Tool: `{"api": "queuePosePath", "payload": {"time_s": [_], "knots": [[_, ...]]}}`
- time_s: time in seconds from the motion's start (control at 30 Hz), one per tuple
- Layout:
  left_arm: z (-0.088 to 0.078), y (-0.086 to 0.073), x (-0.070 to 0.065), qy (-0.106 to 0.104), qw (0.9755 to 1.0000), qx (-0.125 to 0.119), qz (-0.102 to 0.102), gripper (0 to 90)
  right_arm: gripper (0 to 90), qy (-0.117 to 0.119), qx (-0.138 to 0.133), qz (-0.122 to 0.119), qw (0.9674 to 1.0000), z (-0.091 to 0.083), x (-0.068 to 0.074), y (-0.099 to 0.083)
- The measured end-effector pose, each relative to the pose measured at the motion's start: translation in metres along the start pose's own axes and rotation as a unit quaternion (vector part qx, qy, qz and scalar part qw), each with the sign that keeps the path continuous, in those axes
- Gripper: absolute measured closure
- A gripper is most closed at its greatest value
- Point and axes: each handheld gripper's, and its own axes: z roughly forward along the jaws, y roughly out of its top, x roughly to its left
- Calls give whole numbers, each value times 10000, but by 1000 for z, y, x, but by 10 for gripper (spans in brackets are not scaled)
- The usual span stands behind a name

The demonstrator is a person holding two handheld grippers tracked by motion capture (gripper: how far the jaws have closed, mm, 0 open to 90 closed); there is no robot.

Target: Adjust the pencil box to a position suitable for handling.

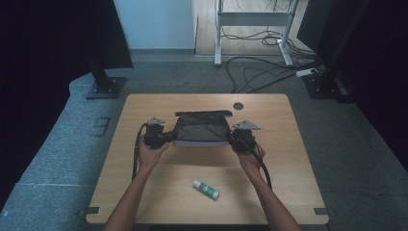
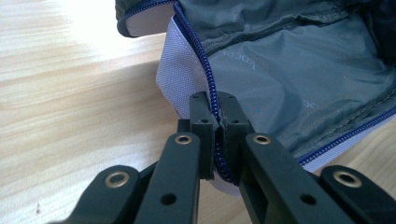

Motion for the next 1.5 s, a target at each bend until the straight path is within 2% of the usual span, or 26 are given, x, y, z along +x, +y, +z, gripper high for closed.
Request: {"api": "queuePosePath", "payload": {"time_s": [0.27,0.73,0.83,1.0,1.3,1.4,1.5], "knots": [[-4,-8,-4,-44,10000,85,6,869,864,79,-31,26,10000,-5,3,-6],[-1,-31,-7,-141,9994,314,-46,868,864,175,141,-14,9997,-10,9,-26],[1,-36,-7,-133,9992,378,-38,868,864,186,189,-22,9996,-8,9,-32],[10,-44,-3,-103,9986,493,-137,868,863,175,321,1,9993,1,11,-44],[26,-58,2,-90,9971,721,-230,864,861,172,639,21,9978,16,11,-65],[26,-58,1,-76,9972,718,-213,858,860,151,737,-16,9972,20,11,-71],[24,-59,-1,-81,9970,745,-184,853,859,152,712,10,9973,20,11,-73]]}}
